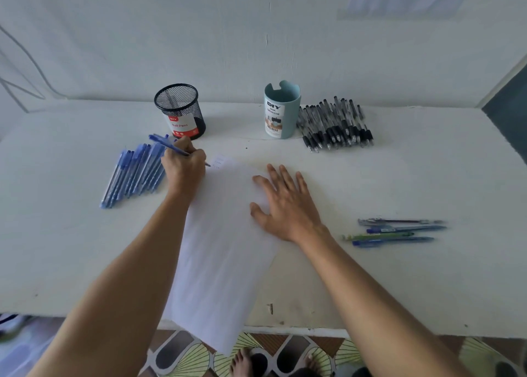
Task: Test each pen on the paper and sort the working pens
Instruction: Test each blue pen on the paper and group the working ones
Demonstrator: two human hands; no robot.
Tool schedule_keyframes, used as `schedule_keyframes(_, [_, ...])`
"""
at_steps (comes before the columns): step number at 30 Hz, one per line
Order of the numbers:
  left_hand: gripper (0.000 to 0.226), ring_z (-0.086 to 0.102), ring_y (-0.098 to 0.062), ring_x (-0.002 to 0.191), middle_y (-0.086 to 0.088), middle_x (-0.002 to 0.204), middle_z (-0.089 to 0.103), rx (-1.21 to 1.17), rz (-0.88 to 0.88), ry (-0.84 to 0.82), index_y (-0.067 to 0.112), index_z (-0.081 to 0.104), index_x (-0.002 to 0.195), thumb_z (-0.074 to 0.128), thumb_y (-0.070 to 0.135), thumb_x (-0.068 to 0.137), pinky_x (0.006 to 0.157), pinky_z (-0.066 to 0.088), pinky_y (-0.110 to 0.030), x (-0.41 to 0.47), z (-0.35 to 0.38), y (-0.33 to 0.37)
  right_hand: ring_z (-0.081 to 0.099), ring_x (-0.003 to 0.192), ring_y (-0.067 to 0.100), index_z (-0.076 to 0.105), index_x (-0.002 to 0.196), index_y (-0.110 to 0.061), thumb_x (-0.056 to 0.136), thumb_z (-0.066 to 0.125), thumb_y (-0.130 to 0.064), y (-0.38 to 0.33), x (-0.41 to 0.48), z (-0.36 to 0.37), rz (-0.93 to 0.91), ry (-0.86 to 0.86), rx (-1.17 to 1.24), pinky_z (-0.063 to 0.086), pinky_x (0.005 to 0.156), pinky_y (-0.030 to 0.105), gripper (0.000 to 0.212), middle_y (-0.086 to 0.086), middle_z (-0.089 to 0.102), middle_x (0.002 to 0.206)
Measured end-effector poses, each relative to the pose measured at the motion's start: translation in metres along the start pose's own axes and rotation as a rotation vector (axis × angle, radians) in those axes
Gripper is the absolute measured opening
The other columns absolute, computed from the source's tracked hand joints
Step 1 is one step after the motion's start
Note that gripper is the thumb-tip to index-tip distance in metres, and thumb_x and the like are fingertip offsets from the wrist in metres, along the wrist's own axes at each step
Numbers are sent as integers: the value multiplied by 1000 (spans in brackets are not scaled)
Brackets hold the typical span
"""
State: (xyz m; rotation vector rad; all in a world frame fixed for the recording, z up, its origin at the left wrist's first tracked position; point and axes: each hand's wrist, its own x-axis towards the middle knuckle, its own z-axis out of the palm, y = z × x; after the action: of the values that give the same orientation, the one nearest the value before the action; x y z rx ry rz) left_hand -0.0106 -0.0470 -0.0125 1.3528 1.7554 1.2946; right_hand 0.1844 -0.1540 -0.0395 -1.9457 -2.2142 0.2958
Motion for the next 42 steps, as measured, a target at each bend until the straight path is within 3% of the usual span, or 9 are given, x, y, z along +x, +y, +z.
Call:
schedule_keyframes(3, [4,44,-21,60,-14,66,45,126,32,-8,-5,44,72,49,-4,72,48,35,-24,4,0,-2,6,153,27,28,150,-32,81,18,-63,-1,0,0,0,11,20,1,123,51,76,5,12,166])
schedule_keyframes(8, [10,37,-20,61,-10,65,36,130,78,-62,-1,36,68,46,-4,70,57,32,-29,8,4,-9,7,153,26,28,149,-33,80,18,-62,-1,0,-1,6,12,22,1,123,51,76,4,12,166])
schedule_keyframes(12, [25,27,-11,51,-1,61,27,144,75,-92,12,29,62,43,-7,70,46,26,-20,7,5,-7,8,153,26,30,148,-33,80,19,-63,-2,0,-2,11,16,28,1,123,50,76,4,13,166])
schedule_keyframes(18, [19,30,-16,58,-3,60,30,153,117,-107,7,31,64,45,-6,69,54,26,-25,8,5,-12,7,153,26,30,148,-33,87,34,-58,-1,1,-2,14,10,27,1,123,50,67,4,13,166])
schedule_keyframes(29, [27,30,-16,59,-1,60,29,184,164,-143,15,29,62,45,-5,70,57,26,-27,7,7,-12,8,153,27,31,148,-33,87,36,-58,-2,1,-2,18,17,29,1,123,51,66,4,14,166])
schedule_keyframes(36, [14,30,-18,62,-7,63,31,192,181,-140,1,33,66,46,-4,68,60,27,-32,9,7,-15,7,153,26,30,149,-32,88,36,-57,-2,0,-3,17,17,29,1,123,50,66,4,13,166])
schedule_keyframes(42, [13,31,-12,54,-8,64,34,190,173,-166,0,36,68,47,-6,71,56,29,-25,3,8,-8,7,153,26,29,149,-32,88,37,-57,-2,1,-2,18,21,32,1,123,51,66,3,13,166])
